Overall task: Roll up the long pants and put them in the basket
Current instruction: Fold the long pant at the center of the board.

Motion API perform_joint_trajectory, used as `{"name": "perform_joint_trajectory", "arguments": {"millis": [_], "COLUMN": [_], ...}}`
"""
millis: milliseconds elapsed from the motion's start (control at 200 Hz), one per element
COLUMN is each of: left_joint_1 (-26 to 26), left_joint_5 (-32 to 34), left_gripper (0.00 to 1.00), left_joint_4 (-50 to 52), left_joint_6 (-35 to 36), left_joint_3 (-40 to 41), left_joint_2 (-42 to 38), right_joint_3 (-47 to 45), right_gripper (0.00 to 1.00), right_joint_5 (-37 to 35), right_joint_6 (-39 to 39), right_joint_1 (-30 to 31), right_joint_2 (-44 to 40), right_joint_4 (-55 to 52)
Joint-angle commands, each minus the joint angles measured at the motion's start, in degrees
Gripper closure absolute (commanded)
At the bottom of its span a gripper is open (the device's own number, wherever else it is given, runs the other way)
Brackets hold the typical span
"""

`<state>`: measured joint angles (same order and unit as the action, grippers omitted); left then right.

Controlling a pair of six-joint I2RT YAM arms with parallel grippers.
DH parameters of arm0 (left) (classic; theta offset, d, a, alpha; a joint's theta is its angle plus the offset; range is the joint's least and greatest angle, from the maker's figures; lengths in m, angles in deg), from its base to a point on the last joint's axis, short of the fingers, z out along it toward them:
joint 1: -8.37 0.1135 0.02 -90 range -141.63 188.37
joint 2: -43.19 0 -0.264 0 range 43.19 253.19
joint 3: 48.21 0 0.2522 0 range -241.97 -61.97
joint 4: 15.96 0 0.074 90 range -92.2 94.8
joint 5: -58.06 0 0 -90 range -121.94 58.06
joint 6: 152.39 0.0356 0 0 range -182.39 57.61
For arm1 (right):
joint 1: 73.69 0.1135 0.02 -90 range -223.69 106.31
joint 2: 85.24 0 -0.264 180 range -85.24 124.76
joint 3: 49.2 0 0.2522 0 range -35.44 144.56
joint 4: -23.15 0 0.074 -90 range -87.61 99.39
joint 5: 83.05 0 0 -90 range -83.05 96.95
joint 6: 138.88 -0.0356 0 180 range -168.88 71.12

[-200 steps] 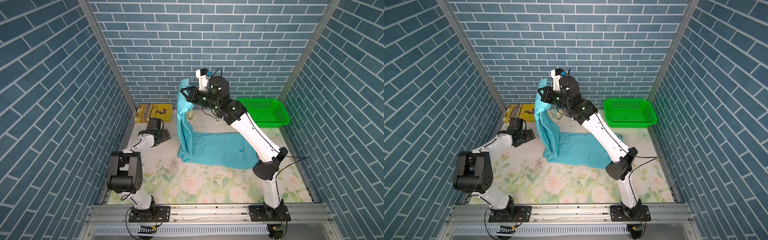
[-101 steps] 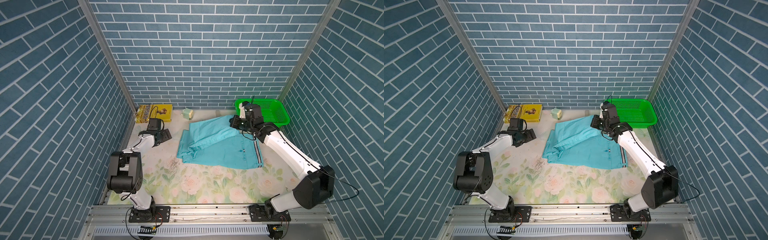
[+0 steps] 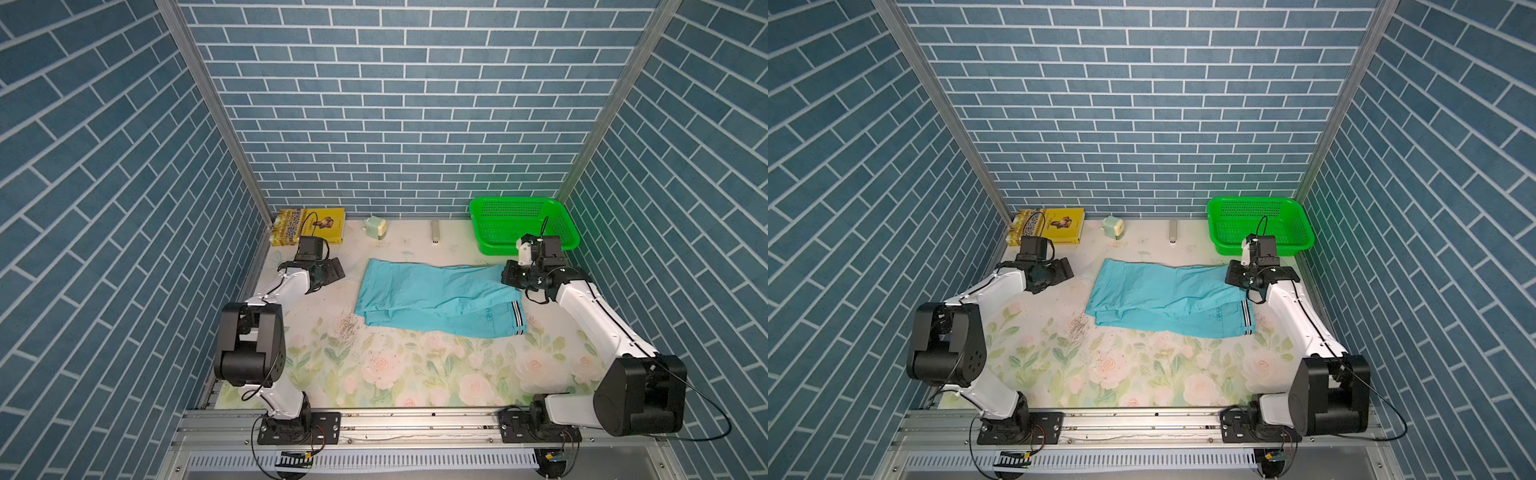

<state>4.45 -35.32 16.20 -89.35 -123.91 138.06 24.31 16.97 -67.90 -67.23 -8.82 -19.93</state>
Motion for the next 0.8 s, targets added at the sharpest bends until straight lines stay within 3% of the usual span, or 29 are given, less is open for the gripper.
{"name": "perform_joint_trajectory", "arguments": {"millis": [0, 95, 170, 205, 260, 340, 430, 520, 655, 790], "left_joint_1": [-1.87, -4.05, -6.57, -7.84, -10.13, -13.65, -17.69, -21.34, -26.14, -27.05], "left_joint_5": [-1.04, -1.85, -1.83, -1.85, -1.59, -2.22, -2.68, -3.57, -6.74, -12.46], "left_gripper": [0.07, 0.05, 0.00, 0.00, 0.00, 0.00, 0.00, 0.00, 0.03, 0.07], "left_joint_4": [0.62, 0.21, -0.61, -0.72, -0.51, 0.25, 2.29, 2.97, 2.59, -0.40], "left_joint_6": [1.18, 1.46, 1.84, 2.22, 3.17, 6.16, 9.92, 11.47, 11.54, 8.31], "left_joint_3": [-0.25, -0.71, -0.90, -1.44, -2.88, -6.72, -12.88, -18.19, -24.45, -25.45], "left_joint_2": [1.16, 1.29, 0.72, 0.45, 0.29, 1.38, 5.44, 9.89, 16.27, 22.33], "right_joint_3": [-2.66, -4.89, -5.21, -4.66, -2.77, 1.64, 6.13, 5.99, -0.58, -7.87], "right_gripper": [1.00, 1.00, 0.75, 0.55, 0.33, 0.18, 0.14, 0.14, 0.16, 0.19], "right_joint_5": [-1.38, -1.17, -2.74, -4.63, -8.61, -13.11, -12.17, -5.27, 4.53, 6.45], "right_joint_6": [4.01, 4.76, 4.89, 4.88, 4.88, 3.83, 2.10, 0.04, -5.13, -9.87], "right_joint_1": [-1.58, -2.09, -2.11, -2.28, -2.53, -2.63, -2.51, -0.71, 5.65, 10.23], "right_joint_2": [-2.90, -2.26, -1.89, -1.80, -1.93, -2.51, -4.04, -6.68, -8.44, -7.15], "right_joint_4": [-1.67, -0.84, -1.30, -2.50, -5.87, -11.65, -15.89, -14.60, -7.24, -0.78]}}
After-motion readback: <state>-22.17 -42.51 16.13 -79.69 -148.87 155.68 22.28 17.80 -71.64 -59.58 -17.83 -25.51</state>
